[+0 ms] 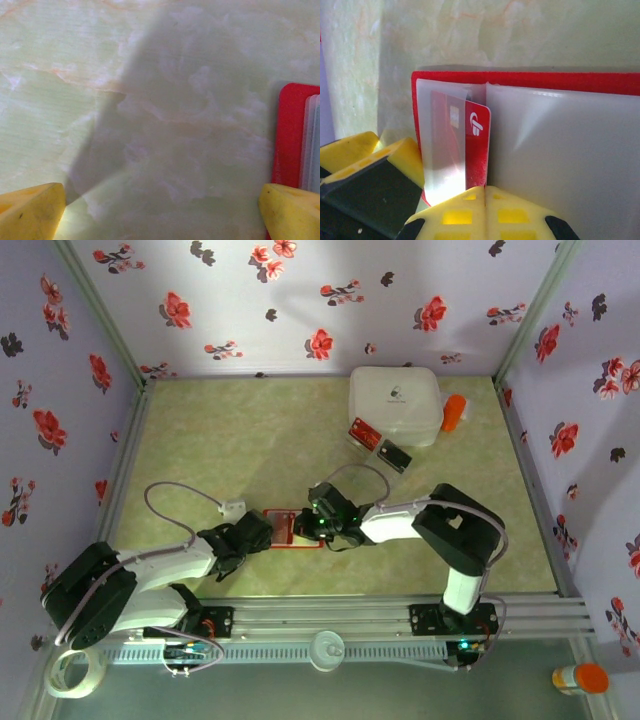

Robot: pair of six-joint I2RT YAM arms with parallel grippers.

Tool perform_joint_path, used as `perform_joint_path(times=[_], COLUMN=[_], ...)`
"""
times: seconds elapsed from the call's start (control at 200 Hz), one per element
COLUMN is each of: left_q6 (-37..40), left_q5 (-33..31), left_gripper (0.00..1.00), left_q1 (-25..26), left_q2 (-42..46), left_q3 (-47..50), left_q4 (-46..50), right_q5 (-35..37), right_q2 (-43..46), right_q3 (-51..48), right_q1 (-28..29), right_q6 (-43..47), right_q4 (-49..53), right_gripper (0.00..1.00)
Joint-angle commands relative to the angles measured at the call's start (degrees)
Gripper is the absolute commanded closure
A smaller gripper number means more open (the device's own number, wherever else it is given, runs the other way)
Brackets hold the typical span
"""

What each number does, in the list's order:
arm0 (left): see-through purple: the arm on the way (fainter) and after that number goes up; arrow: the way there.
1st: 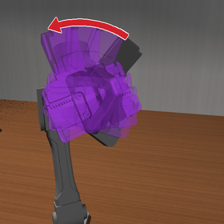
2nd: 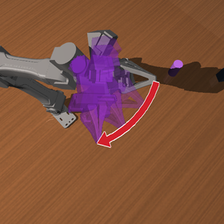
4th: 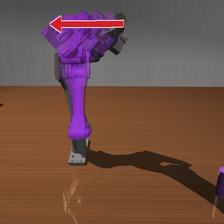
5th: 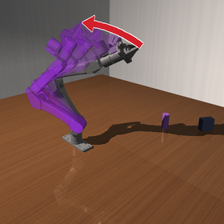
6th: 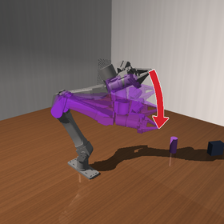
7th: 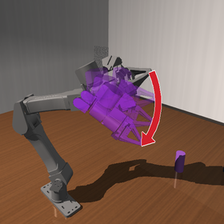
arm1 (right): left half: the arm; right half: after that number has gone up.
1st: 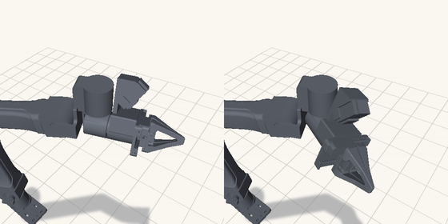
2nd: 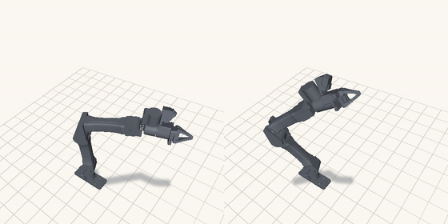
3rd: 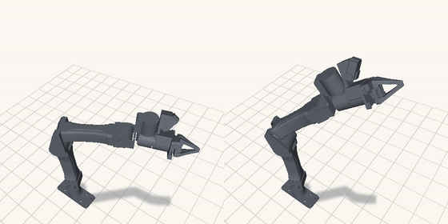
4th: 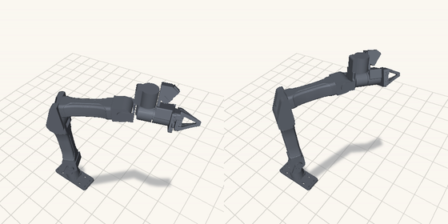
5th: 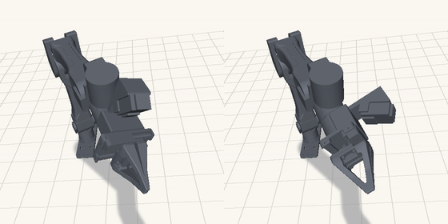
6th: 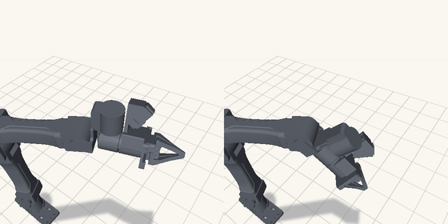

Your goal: Put the credit cards into the card holder

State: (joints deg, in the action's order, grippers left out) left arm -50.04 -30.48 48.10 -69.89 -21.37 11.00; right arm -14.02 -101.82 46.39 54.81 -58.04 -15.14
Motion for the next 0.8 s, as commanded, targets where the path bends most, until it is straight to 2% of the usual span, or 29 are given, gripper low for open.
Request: perform_joint_path(times=[0.0,0.2,0.415,0.8], left_q6=[0.56,0.55,0.45,0.55], left_q5=[1.79,1.81,1.74,1.81], left_gripper=[0.00,0.00,0.00,0.00], left_q1=[-0.68,-0.63,-0.64,-0.64], left_q2=[-0.03,0.18,-0.08,-0.47], left_q3=[1.59,1.85,1.96,2.16], left_q4=[-3.01,-3.27,-3.62,-4.34], right_q5=[0.06,0.42,1.55,1.52], right_q2=[5.45,4.13,2.06,-3.50], right_q3=[3.39,10.11,10.23,11.53], right_q1=[-0.95,-0.83,-0.19,1.00], right_q6=[6.88,12.14,11.90,11.59], right_q4=[9.68,17.27,16.63,15.80], right_gripper=[0.91,0.93,1.00,1.00])
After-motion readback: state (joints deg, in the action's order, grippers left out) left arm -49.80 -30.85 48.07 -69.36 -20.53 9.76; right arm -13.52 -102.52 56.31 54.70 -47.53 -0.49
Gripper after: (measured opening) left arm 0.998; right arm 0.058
